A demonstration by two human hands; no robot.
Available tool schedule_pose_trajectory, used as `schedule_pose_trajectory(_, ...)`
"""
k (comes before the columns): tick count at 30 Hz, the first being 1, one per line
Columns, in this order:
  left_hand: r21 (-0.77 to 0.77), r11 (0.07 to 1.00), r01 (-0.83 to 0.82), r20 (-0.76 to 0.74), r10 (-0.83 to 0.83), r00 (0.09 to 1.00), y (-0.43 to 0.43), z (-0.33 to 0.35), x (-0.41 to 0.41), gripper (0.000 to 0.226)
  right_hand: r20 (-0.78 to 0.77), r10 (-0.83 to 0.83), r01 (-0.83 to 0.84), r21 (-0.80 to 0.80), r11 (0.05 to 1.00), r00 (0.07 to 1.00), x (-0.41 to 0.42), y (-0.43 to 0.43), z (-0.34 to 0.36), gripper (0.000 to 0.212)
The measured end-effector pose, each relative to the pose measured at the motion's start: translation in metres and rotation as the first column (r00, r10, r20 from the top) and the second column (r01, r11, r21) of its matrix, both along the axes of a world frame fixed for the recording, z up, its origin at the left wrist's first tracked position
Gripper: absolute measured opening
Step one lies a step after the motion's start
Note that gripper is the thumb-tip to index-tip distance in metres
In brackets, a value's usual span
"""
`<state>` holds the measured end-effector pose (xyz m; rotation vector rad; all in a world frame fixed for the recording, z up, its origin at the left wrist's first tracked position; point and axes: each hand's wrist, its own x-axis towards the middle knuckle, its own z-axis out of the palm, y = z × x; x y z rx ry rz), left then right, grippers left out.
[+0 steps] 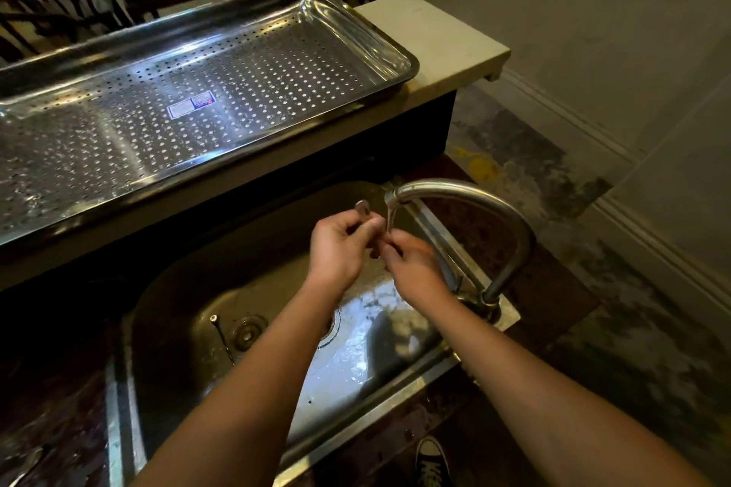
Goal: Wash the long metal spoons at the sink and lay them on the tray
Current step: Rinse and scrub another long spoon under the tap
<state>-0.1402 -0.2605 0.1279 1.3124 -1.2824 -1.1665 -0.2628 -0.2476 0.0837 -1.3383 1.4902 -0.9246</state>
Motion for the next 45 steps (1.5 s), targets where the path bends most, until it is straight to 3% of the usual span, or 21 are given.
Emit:
schedule_pose_trajectory(2, -0.012, 0.998, -0.067, -0.021, 0.066, 0.998, -0.003, 0.004, 0.006, 0.011, -0.118, 0.054, -0.058, -0.033, 0.998, 0.992, -0.001, 0.002, -0.003, 0.019)
schedule_pose_trajectory(4, -0.018, 0.990, -0.137, -0.085, 0.135, 0.987, -0.004, 0.010, 0.014, 0.010, -0.205, 0.080, -0.072, 0.049, 0.996, 0.976, -0.005, 0.002, -0.006, 0.020)
schedule_pose_trajectory(7, 0.011, 0.977, -0.214, -0.190, 0.212, 0.959, -0.004, 0.016, 0.028, 0.012, -0.230, 0.100, -0.067, 0.147, 0.987, 0.968, -0.007, 0.003, -0.009, 0.024)
schedule_pose_trajectory(11, 0.071, 0.981, -0.179, -0.197, 0.190, 0.962, 0.009, 0.006, 0.025, 0.016, -0.293, 0.081, -0.142, -0.193, 0.971, 0.953, 0.008, 0.004, 0.001, 0.022)
schedule_pose_trajectory(13, 0.087, 0.972, -0.219, -0.239, 0.234, 0.943, 0.013, 0.005, 0.025, 0.015, -0.329, 0.101, -0.192, -0.257, 0.947, 0.939, 0.010, 0.002, 0.002, 0.021)
schedule_pose_trajectory(16, 0.088, 0.938, -0.335, -0.322, 0.345, 0.882, 0.010, 0.012, 0.045, 0.016, -0.428, 0.093, -0.129, -0.055, 0.990, 0.899, 0.000, 0.003, -0.011, 0.020)
schedule_pose_trajectory(19, 0.097, 0.928, -0.361, -0.368, 0.370, 0.853, 0.009, 0.015, 0.060, 0.019, -0.236, -0.059, 0.094, 0.140, 0.986, 0.970, -0.003, 0.007, -0.019, 0.021)
schedule_pose_trajectory(22, 0.158, 0.913, -0.376, -0.443, 0.406, 0.800, 0.013, 0.010, 0.060, 0.019, 0.152, -0.145, 0.110, 0.215, 0.970, 0.978, 0.002, 0.002, -0.017, 0.014)
schedule_pose_trajectory(25, 0.201, 0.913, -0.355, -0.498, 0.407, 0.766, 0.015, 0.006, 0.062, 0.020, 0.494, -0.229, 0.073, 0.315, 0.946, 0.839, -0.001, 0.001, -0.012, 0.005)
schedule_pose_trajectory(28, 0.225, 0.916, -0.333, -0.540, 0.402, 0.740, 0.018, 0.001, 0.068, 0.022, 0.665, -0.339, 0.081, 0.387, 0.919, 0.665, -0.004, -0.001, -0.010, 0.020)
schedule_pose_trajectory(33, 0.312, 0.895, -0.319, -0.603, 0.446, 0.661, 0.028, -0.010, 0.070, 0.023, 0.774, -0.485, 0.122, 0.480, 0.869, 0.407, 0.006, -0.003, -0.002, 0.017)
schedule_pose_trajectory(39, 0.383, 0.886, -0.261, -0.628, 0.457, 0.630, 0.044, -0.019, 0.058, 0.019, 0.750, -0.436, 0.062, 0.470, 0.880, 0.498, 0.019, 0.008, -0.005, 0.005)
schedule_pose_trajectory(41, 0.392, 0.886, -0.250, -0.641, 0.457, 0.617, 0.046, -0.020, 0.058, 0.019, 0.751, -0.460, 0.097, 0.475, 0.875, 0.474, 0.023, 0.009, -0.005, 0.005)
schedule_pose_trajectory(45, 0.410, 0.864, -0.292, -0.636, 0.500, 0.587, 0.049, -0.021, 0.071, 0.020, 0.747, -0.551, 0.142, 0.541, 0.829, 0.372, 0.018, 0.005, -0.003, 0.030)
